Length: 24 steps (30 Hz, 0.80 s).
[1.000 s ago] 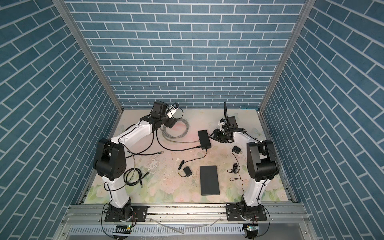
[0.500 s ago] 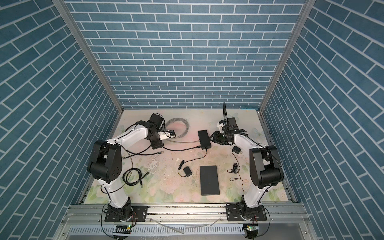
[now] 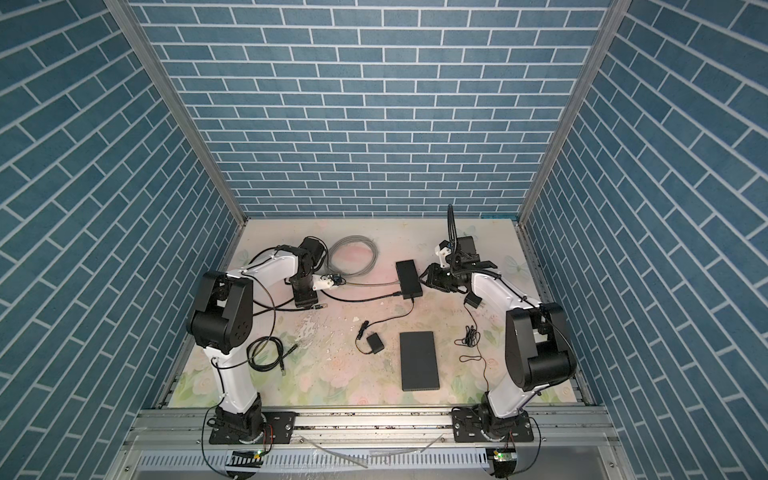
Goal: Insert the plug into the switch port
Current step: 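Grasp the black cable's plug with the left gripper and lift it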
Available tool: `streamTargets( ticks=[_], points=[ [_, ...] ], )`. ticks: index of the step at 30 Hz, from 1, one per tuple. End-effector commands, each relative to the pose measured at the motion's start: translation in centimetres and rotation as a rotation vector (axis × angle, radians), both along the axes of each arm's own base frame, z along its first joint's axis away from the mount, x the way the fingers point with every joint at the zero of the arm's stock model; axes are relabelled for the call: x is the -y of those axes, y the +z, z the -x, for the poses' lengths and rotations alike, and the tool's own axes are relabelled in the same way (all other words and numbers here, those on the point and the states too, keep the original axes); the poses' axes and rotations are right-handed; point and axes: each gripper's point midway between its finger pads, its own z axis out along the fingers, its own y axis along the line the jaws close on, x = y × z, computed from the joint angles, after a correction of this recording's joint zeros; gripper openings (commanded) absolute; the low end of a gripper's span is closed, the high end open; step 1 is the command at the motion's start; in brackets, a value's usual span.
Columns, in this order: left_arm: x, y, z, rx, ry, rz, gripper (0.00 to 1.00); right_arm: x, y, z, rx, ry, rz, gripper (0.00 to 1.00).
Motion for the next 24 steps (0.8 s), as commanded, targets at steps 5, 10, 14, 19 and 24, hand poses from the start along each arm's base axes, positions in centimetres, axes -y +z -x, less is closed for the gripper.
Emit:
streamTargets(
  ticks=[5,10,14,19,24],
  points=[
    [0.2,2.0,2.2,-0.047,0.008,0.056,0.66,-0.3,-0.5,0.4,-0.001,0.033,0.023,0.40],
    [-0.2,2.9,2.9,-0.041,0.021,0.040,0.64,-0.5,-0.4,0.4,0.003,0.039,0.022,0.40],
    [0.3,3.8,4.0,-0.033,0.019,0.079,0.63,-0.7,-0.6,0.7,-0.003,0.045,0.024,0.40],
    [-0.3,1.0,5.3,-0.080,0.018,0.002,0.53,-1.2,-0.7,0.6,0.000,0.051,0.017,0.39],
    [-0.7,-0.8,5.3,-0.114,0.079,-0.008,0.46,-1.6,-0.6,0.9,-0.004,0.071,0.022,0.39]
  ],
)
